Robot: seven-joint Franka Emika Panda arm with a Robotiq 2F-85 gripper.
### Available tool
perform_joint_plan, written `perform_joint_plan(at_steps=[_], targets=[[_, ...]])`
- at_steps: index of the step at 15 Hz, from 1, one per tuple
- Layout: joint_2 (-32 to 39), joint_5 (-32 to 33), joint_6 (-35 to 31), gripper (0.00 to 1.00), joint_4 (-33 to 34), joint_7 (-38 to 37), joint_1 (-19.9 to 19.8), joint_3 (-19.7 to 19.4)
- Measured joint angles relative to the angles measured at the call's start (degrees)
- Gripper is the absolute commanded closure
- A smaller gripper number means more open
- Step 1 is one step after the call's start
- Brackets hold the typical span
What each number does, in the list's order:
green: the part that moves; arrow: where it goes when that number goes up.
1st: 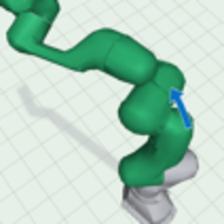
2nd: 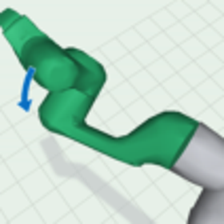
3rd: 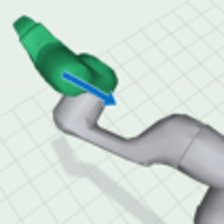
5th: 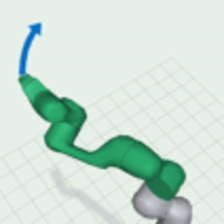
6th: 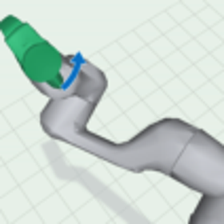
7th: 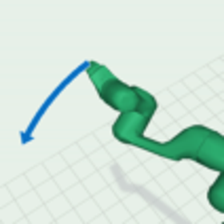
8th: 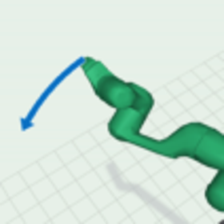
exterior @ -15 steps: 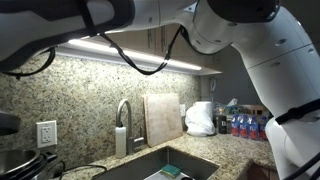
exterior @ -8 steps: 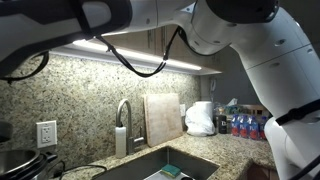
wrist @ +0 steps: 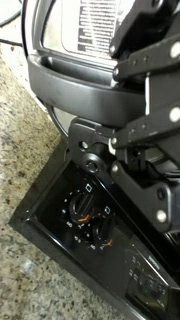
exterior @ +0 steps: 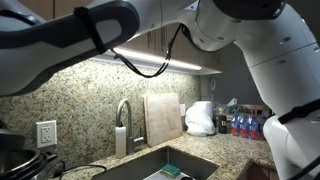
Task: Remove the black lid from the rice cooker
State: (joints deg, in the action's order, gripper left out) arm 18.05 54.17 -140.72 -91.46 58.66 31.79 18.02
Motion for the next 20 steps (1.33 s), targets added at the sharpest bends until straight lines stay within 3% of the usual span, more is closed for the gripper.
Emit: perform_joint_plan(at_steps=[4,8,13,20], targets=[[-3.84,8.08,11.75,0.93,-2.54,-14.97,3.34,0.82],[-6.28,9.41,29.23,0.93,-3.10,-23.48,6.74,3.48],[-8.84,7.70,45.91,0.94,-3.53,-27.16,7.14,4.63],[-12.49,2.19,60.11,0.94,-4.56,-27.15,6.10,4.76]])
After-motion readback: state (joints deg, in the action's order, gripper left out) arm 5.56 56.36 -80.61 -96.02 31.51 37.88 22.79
